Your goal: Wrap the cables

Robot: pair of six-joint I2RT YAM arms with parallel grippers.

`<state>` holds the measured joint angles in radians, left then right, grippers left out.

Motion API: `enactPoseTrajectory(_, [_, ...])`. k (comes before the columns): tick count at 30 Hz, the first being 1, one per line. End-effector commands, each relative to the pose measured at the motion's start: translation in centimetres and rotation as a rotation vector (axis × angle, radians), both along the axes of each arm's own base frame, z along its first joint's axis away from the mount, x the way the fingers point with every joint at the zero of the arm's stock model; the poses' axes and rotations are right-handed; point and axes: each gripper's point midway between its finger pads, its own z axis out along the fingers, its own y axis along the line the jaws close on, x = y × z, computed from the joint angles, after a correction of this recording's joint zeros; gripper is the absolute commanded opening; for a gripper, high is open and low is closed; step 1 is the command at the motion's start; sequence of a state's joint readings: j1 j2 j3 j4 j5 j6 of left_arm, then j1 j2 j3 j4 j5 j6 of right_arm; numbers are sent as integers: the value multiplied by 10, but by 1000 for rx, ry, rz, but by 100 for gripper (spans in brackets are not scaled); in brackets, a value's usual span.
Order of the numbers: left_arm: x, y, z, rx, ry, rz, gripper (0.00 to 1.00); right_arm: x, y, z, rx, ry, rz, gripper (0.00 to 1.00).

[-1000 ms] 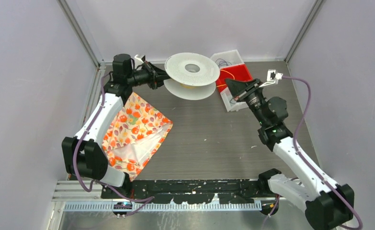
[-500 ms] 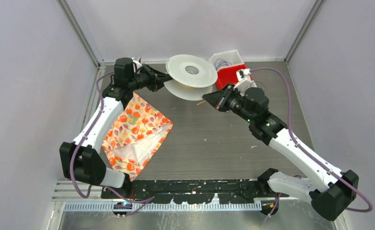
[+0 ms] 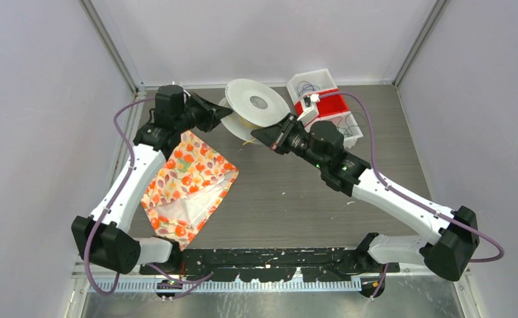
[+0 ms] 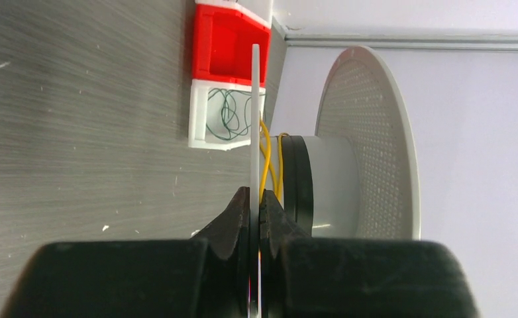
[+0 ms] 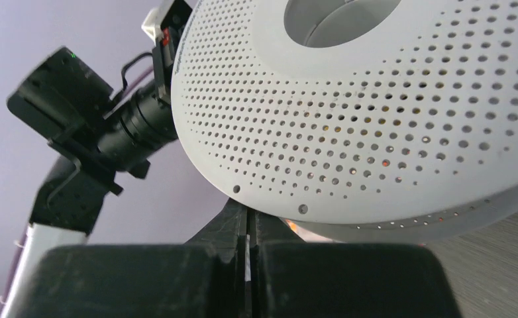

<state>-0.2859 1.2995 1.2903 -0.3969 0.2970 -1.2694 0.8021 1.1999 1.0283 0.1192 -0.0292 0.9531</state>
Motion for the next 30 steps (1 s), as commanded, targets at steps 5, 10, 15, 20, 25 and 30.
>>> enactPoseTrajectory(5, [-1, 14, 50, 126, -260, 59, 1, 6, 11, 62, 207, -43, 7, 1])
enactPoseTrajectory(10, [-3, 18, 40, 247, -270, 54, 1, 3, 20, 65, 188, -56, 54, 1])
enactPoseTrajectory(15, [-8, 9, 39, 233, -277, 39, 0, 6, 30, 65, 229, -48, 81, 1])
enactPoseTrajectory(20, [-10, -6, 29, 99, -275, 26, 0, 17, 26, 52, 266, -60, 15, 1])
enactPoseTrajectory(25, [-3, -18, 26, -81, -427, 41, 0, 37, 8, 25, 247, -38, -139, 1])
enactPoseTrajectory(30, [5, -29, -7, -154, -468, 18, 0, 48, -3, -1, 282, 13, -219, 1])
